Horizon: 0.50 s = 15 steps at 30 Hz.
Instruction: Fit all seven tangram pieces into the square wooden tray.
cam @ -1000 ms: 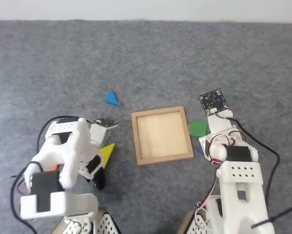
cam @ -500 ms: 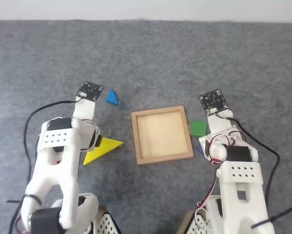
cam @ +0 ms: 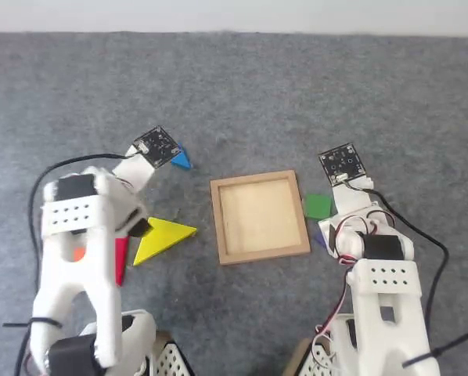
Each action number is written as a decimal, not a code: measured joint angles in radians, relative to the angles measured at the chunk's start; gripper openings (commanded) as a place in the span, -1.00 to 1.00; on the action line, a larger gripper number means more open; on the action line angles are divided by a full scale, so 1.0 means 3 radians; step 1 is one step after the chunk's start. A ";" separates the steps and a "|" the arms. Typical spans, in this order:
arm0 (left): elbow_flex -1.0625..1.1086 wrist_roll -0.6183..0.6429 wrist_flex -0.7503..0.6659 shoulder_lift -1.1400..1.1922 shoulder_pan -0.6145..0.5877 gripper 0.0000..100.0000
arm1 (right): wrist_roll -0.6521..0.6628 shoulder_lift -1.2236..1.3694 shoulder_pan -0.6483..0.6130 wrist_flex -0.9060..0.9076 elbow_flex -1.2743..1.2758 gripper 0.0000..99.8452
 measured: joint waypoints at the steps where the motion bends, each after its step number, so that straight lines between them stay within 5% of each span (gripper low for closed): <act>1: -0.0026 -0.0194 0.0000 0.0031 -0.0010 -0.36 | 0.0000 0.0000 0.0000 0.0000 0.0000 -0.69; 7: -0.0031 -0.1008 -0.0251 0.0568 0.0036 -0.36 | 0.0000 0.0000 0.0000 0.0000 0.0000 -0.69; 15: -0.0031 -0.1120 -0.0430 0.0823 0.0046 -0.30 | 0.0000 0.0000 0.0000 0.0000 0.0000 -0.69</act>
